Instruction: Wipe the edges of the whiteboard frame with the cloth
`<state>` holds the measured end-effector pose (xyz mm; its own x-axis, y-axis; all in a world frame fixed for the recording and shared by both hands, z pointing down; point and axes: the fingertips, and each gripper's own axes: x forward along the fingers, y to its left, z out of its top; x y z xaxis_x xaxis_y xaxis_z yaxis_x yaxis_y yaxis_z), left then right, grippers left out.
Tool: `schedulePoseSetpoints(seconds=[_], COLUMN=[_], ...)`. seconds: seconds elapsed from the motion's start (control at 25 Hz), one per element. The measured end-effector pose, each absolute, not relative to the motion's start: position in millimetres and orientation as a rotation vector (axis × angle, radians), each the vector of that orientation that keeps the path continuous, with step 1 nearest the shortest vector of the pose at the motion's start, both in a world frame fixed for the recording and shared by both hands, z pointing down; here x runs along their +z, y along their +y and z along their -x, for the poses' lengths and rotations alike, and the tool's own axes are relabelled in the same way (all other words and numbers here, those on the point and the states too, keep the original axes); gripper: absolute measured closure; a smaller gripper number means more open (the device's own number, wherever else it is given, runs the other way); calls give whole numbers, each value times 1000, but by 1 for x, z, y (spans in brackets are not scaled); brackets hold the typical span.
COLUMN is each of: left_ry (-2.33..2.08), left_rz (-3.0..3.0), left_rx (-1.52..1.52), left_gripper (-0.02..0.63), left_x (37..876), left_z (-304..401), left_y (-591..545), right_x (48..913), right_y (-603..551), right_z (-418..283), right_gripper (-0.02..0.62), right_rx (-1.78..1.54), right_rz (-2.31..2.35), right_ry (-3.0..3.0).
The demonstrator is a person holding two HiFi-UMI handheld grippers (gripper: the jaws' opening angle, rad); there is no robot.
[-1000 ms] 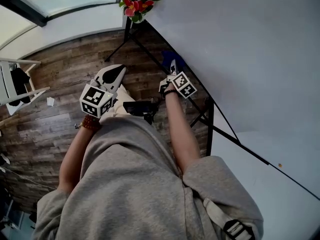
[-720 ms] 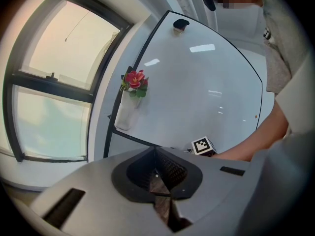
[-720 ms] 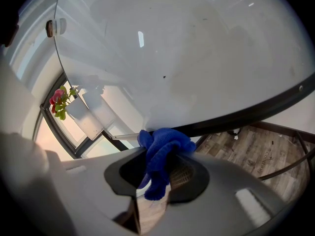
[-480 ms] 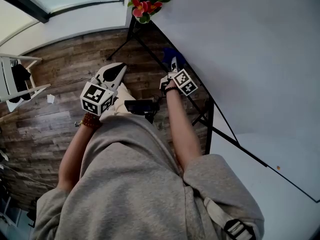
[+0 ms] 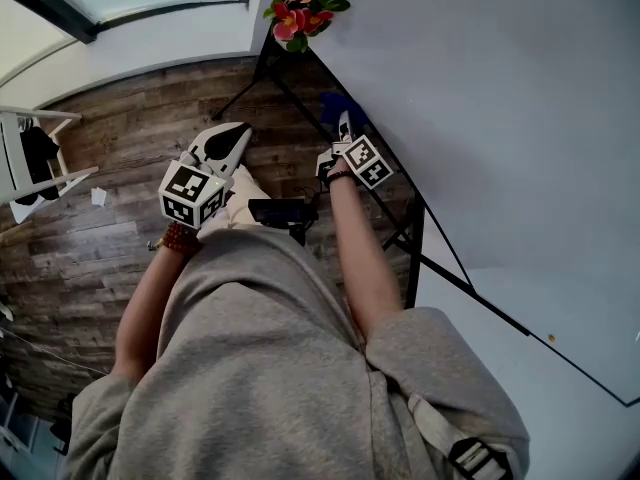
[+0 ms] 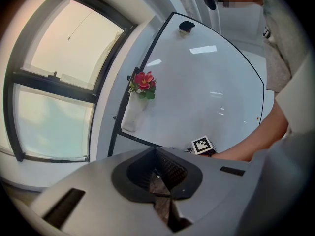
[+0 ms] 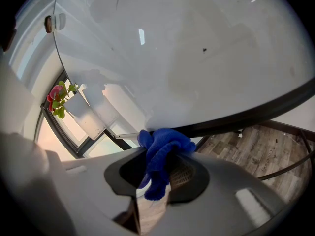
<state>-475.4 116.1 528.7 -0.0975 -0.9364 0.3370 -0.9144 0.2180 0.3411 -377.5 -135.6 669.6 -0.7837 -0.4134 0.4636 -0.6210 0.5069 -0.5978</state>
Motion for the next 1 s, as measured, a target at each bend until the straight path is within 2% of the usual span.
schedulePoseSetpoints(seconds=[1.0], left_ry=[-2019], left_rz=[-1688], left_rx=[-48], left_gripper=[597], left_x=[537], left_z=[518], left_y=[117], right_x=[671], right_y=[-126], right_z=[432], right_gripper=[488], right_rx=[1211], right_rz=[-854], right_ry=[-2510])
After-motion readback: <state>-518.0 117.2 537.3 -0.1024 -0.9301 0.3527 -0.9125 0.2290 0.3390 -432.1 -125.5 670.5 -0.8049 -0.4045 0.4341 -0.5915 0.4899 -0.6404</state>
